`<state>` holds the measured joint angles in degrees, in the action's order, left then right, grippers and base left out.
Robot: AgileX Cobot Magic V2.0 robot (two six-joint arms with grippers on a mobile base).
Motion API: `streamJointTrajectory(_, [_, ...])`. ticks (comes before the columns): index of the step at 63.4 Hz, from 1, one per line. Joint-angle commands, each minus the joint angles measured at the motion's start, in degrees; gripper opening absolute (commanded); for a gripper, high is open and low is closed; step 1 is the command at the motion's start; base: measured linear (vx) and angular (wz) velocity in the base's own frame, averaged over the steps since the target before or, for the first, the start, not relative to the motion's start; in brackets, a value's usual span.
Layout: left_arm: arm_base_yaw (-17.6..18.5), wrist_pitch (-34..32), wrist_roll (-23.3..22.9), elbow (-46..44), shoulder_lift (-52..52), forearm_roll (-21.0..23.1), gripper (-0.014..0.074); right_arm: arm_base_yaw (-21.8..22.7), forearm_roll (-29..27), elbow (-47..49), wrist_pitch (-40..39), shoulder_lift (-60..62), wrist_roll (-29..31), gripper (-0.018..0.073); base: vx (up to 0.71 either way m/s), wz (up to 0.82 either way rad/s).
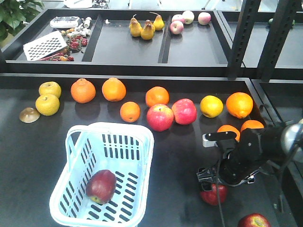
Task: Pick three apples into basket with both arms
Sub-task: 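Reach the right gripper to a second red apple near the basket, then grasp the second red apple and drop it into the basket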
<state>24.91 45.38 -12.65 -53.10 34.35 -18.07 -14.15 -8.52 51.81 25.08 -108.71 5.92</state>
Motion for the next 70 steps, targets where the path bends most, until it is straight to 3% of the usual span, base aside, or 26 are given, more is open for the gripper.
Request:
streamJointTrajectory(1, [0.07,-3.61,-0.46,-1.50,0.14,-0.76,0.0558,0.35,-0.78,1.22,-3.92,-0.08,1.05,0.0631,0.00,0.00])
streamJointTrajectory(12, [0.07,-3.61,-0.46,-1.50,0.14,-0.76,0.0558,0.35,-0.78,1.22,-4.23,-2.50,0.93,0.0573,0.00,0.00])
streamJointTrajectory(27, [0.07,-3.61,-0.46,-1.50,0.14,-0.76,0.0558,0.35,-0.78,1.22,-2.14,-0.92,1.04,0.0319,0.00,0.00])
streamJointTrajectory(40, [0.07,-3.61,-0.46,-1.50,0.14,-0.76,0.0558,-2.32,-0.78,1.22,1.44,8.13,1.46,0.0293,0.00,0.00])
streamJointTrajectory(56, [0.07,-3.61,-0.46,-1.50,0.14,-0.76,0.0558,-14.90,-2.74,1.22,7.41,24.42,-0.38,0.0292,0.00,0.00])
streamJointTrajectory(70, [0.07,-3.61,-0.46,-1.50,0.14,-0.76,0.0558,-30.35,-2.74,1.22,2.31,31.82,-5.17,0.0292,0.00,0.00])
